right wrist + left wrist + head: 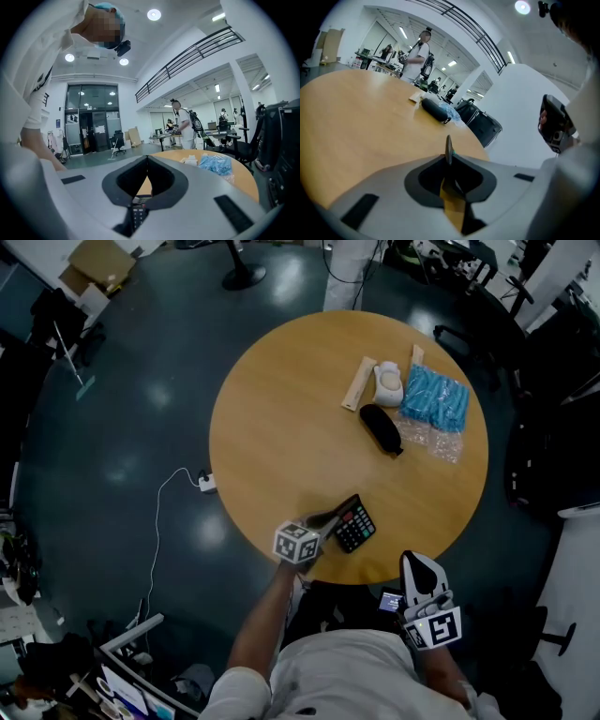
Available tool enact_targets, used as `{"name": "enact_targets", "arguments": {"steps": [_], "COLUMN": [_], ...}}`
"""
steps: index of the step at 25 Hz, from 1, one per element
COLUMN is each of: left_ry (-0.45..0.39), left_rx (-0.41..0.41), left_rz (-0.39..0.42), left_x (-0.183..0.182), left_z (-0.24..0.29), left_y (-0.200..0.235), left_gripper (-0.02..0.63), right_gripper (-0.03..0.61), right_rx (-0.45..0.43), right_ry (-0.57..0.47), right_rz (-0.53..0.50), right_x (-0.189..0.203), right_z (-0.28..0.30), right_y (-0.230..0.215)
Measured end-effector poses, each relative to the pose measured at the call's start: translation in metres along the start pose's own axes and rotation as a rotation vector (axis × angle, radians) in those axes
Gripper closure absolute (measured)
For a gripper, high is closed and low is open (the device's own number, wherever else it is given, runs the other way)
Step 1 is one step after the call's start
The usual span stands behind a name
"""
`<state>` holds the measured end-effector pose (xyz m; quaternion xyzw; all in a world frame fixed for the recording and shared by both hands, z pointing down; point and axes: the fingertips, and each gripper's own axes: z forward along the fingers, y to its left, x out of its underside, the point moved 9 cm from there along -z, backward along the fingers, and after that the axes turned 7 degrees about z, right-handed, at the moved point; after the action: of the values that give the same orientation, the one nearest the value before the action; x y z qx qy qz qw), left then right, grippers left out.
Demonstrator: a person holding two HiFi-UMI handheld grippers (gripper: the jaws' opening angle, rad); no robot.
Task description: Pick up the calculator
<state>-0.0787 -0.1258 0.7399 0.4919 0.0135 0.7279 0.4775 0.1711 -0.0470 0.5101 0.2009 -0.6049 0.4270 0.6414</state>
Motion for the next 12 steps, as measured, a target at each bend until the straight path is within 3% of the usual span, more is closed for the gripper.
{"name": "enact_targets", "arguments": {"steps": [8,12], "left_ry": [-0.072,-0.204], "left_rx": [-0.171,-0.305], "left_rz": [0.01,0.099], "left_x": [0.007,-0.02], "left_z": [-0.06,-0.116], "left_y": [-0.052,-0.095], "left_gripper": [0.561,0.561], "right_gripper": [0.565,0.563], "right_rx": [-0.01,-0.01], "right_ry": [-0.056,-0.083], "right_rz": [-0.026,-0.036], "right_x": [-0.013,-0.021], "right_z": [-0.011,-0.017], "right_y": [0.013,0.016]}}
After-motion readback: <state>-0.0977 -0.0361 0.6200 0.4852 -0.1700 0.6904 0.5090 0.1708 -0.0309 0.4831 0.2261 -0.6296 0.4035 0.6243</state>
